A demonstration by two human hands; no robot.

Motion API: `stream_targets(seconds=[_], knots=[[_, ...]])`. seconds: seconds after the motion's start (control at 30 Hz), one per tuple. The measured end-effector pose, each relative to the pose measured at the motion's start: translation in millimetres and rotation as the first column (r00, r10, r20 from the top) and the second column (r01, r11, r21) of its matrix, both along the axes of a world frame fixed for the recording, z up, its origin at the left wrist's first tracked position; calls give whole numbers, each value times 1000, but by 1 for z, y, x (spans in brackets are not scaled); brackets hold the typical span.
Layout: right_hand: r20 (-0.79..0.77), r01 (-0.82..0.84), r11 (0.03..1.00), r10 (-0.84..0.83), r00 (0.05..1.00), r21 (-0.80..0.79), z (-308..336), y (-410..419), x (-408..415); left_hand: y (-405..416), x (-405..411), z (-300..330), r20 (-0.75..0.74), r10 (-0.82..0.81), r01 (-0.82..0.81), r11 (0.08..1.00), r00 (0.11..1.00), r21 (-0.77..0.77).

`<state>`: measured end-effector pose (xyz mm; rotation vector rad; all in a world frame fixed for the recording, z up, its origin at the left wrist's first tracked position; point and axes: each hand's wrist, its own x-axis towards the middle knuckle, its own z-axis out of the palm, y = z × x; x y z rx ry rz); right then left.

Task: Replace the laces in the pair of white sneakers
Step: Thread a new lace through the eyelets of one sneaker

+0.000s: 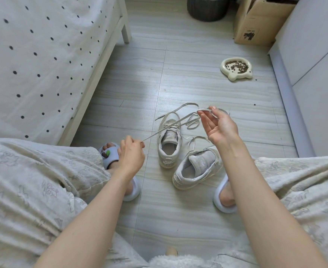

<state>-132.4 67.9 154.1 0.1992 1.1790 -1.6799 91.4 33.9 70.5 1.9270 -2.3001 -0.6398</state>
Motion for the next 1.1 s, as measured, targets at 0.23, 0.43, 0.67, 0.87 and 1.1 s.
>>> stream_targets(seconds=[0.23,0.43,0.67,0.87,1.1], knots=[[92,-33,999,30,995,30,-26,-22,-6,-20,-17,-8,-238,251,-190,949,938,253],[82,-112,989,104,991,92,-50,-67,-21,-52,-50,-25,-453,474,-272,855,755,441],[-200,-316,910,373,906,268,-94,-119,-27,-104,-71,-63,-491,794,-233,586,359,776],[-459,-421,525,851,255,739,-161,-120,-8,-119,-76,-110,-442,827,-372,555,349,744],[-423,-268,362,879,-220,893,-195,-119,19,-118,-97,-133,-445,783,-392,610,435,689]])
